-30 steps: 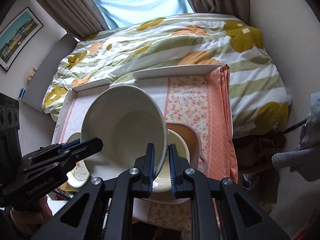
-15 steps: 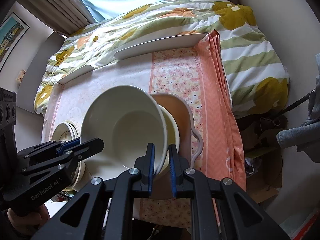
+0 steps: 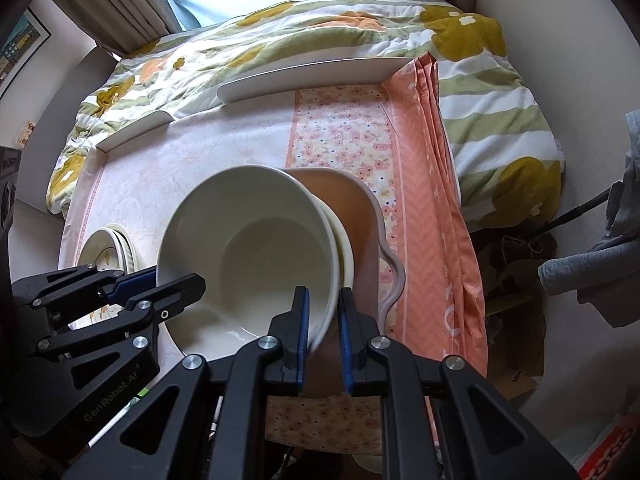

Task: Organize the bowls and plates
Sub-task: 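Lower the white bowl into the cream bowl with both tools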

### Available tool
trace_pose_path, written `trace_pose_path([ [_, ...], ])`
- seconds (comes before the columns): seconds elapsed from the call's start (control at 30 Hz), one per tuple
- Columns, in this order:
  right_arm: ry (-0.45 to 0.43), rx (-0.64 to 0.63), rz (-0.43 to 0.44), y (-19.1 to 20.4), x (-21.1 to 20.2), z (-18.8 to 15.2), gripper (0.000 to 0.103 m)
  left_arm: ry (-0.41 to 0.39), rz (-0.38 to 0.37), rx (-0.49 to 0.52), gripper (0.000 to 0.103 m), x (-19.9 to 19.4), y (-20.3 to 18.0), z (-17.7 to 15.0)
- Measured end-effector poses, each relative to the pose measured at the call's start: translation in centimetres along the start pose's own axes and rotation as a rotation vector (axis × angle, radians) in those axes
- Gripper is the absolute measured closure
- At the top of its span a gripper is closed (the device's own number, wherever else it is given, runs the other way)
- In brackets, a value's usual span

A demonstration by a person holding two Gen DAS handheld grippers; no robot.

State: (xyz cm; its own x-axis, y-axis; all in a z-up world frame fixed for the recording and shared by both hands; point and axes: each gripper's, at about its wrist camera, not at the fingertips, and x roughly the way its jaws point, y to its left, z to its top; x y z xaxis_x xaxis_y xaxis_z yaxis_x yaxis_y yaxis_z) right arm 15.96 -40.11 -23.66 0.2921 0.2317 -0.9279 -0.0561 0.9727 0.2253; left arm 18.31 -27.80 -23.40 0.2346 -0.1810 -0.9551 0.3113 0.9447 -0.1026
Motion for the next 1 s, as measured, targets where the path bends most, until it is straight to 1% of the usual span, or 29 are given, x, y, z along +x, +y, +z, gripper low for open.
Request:
trace_pose_path([
  [0.3,0.003,0.001,-0.006,0.1,0.3,0.2,0.090,0.004,0.016,0.023,0.089,0.5,0.0,0.2],
  [0.47,0.002,0.001,-0.008,-0.2,0.4,0.4,0.090,0.004,0.044,0.047,0.089,0.6,-0.1,0.3],
  [0.87,0.004,0.004,0.007,-0.3,0.3,0.5,0.090,0.001,0.033,0.044,0.089,0.1,0.1,0.3],
  [0.9,-0.002,0.007,0.012,-0.4,0.1,0.5,0.090,-0.003,0.034,0.039,0.089,-0.3,0.1,0.3],
  [1.0,-0.044,0.022,0.048,-1.0,-1.6,0.7,0.090,-0.092,0.047,0.029,0.089,-3.5,0.5,0.7],
])
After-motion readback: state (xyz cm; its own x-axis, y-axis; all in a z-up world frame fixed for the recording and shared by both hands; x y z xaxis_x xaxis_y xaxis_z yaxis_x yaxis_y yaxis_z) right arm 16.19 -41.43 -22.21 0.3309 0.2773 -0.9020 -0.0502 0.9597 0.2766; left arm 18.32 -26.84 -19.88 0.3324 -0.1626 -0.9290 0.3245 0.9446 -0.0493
